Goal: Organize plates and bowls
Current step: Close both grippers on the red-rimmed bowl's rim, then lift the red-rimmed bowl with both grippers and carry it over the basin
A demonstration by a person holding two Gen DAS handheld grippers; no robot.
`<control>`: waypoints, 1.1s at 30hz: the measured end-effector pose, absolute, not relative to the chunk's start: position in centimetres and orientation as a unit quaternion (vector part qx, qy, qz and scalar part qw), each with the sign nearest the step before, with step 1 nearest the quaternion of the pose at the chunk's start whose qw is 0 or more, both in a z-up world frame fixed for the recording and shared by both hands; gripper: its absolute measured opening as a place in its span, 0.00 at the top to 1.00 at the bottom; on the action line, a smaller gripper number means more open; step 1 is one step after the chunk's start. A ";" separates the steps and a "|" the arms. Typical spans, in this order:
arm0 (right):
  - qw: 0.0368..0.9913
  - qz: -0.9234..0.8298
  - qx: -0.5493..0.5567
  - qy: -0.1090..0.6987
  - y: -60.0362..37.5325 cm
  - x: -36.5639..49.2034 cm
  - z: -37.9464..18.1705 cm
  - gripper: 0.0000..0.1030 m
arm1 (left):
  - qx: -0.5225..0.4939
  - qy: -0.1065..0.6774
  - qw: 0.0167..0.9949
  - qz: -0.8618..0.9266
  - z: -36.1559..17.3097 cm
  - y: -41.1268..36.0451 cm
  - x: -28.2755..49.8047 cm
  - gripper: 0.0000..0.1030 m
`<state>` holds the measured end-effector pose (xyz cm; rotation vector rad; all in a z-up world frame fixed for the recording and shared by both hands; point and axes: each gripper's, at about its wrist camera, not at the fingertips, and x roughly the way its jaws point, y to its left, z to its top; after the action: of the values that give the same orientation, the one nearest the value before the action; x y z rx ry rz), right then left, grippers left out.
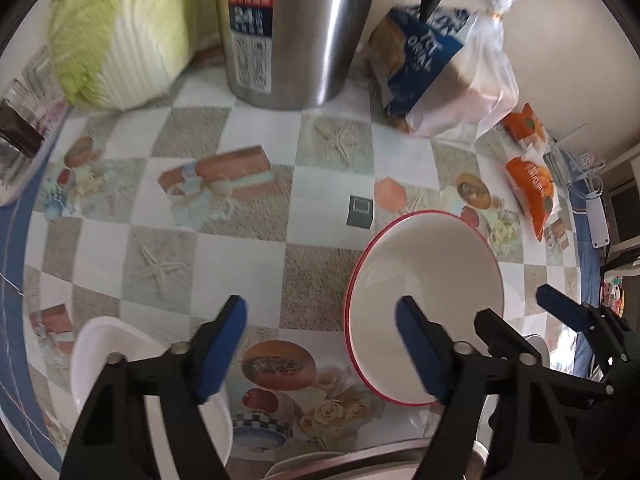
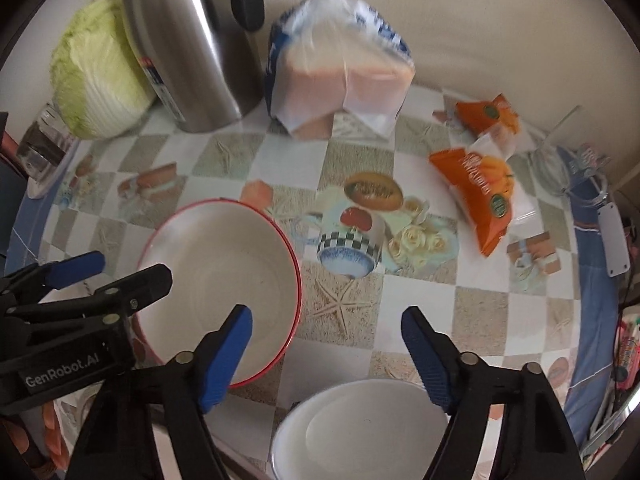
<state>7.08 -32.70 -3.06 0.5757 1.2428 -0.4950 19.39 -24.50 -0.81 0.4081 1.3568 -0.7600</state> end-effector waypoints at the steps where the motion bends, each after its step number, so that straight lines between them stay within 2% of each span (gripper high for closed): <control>1: 0.746 -0.222 0.265 0.569 -32.7 7.2 -3.4 0.29 | 0.183 0.609 0.693 -0.338 -1.1 -24.6 19.4 0.26; 4: 0.742 -0.216 0.271 0.574 -32.6 7.5 -4.3 0.35 | 0.182 0.615 0.689 -0.336 -1.9 -24.8 19.6 0.28; 5: 0.740 -0.214 0.273 0.576 -32.7 7.7 -4.6 0.40 | 0.183 0.618 0.687 -0.336 -2.2 -25.0 19.6 0.30; 7: 0.735 -0.209 0.282 0.581 -32.7 7.9 -5.3 0.48 | 0.190 0.624 0.681 -0.332 -2.8 -25.3 19.7 0.40; 14: 0.719 -0.201 0.311 0.588 -33.1 8.6 -7.1 0.68 | 0.194 0.639 0.667 -0.329 -3.7 -26.3 19.8 0.47; 17: 0.719 -0.197 0.314 0.588 -32.9 9.0 -7.4 0.75 | 0.201 0.639 0.664 -0.332 -4.1 -26.8 19.6 0.58; 18: 0.719 -0.194 0.316 0.588 -32.8 9.2 -7.5 0.78 | 0.199 0.641 0.662 -0.334 -4.3 -26.9 19.5 0.64; 19: 0.719 -0.192 0.317 0.588 -32.8 9.3 -7.6 0.79 | 0.194 0.645 0.658 -0.336 -4.6 -27.0 19.4 0.69; 21: 0.719 -0.187 0.318 0.590 -32.6 9.5 -7.9 0.82 | 0.184 0.647 0.655 -0.343 -4.8 -27.0 19.4 0.71; 29: 0.722 -0.182 0.322 0.584 -32.1 10.3 -8.4 0.83 | 0.176 0.646 0.654 -0.352 -5.2 -27.0 19.6 0.71; 31: 0.725 -0.179 0.322 0.582 -32.0 10.6 -8.5 0.83 | 0.163 0.650 0.649 -0.360 -5.3 -26.8 19.4 0.83; 33: 0.725 -0.177 0.325 0.581 -32.0 10.6 -8.5 0.85 | 0.165 0.646 0.650 -0.363 -5.2 -26.8 19.3 0.83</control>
<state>10.56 -32.01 -8.48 0.7171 1.2831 -0.3897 19.35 -26.78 -5.17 0.3754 1.4683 -0.8242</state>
